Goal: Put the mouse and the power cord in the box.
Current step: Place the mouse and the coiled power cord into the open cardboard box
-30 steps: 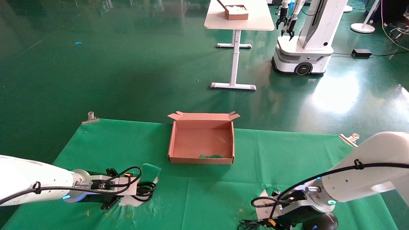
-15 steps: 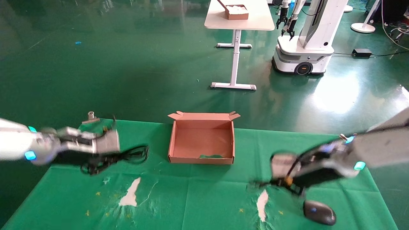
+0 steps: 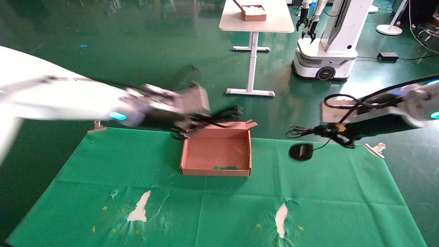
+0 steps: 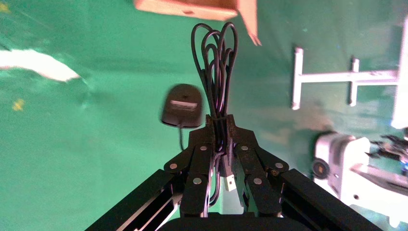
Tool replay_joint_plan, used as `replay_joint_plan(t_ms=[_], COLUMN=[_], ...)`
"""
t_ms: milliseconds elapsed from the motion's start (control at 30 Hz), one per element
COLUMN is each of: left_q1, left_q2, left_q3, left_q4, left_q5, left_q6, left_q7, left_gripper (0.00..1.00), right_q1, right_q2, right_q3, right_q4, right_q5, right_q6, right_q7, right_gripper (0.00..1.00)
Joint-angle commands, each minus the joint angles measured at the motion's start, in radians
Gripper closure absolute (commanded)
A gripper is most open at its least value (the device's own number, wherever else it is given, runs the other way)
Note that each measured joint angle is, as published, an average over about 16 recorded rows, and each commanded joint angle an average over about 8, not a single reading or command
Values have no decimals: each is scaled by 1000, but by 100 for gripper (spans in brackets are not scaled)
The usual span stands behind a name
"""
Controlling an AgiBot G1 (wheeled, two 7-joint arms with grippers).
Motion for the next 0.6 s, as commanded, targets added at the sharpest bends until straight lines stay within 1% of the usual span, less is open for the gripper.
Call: replay_joint_plan(t_ms=[33,133,200,233,367,467,500,600], left_q1=[19,57,75,82,91,84,81,70], left_q2=[62,98,107,109,112,112,111,110], left_q3=[10,67,118,148,266,343,365,423], left_q4=[27,53,61,62,58,49,46,40], left_q5=[24,56,71,79,97,95,92,77], left_q6=[-65,-176,-244,-276,-365,-398,-405,-421], left_q7=[30,52,48,41,-21,-76,-93,-136], left_gripper=[100,100,100,98,48,11,0,0], right_q1=[16,31,37,39,41,38,37,34], right_q2=[13,35,50,57,82,93,95,96], right_q3=[4,7,9,9,12,14,15,17], right_q4=[8,35,55,65,95,110,113,120], right_q5=[-4,-9,-11,-12,-17,-18,-18,-16], right_q6=[-2,-17,-28,-33,-47,-48,-48,-43], right_q7=[2,15,24,29,49,61,64,69], right_gripper=[100,100,100,100,100,100,100,100])
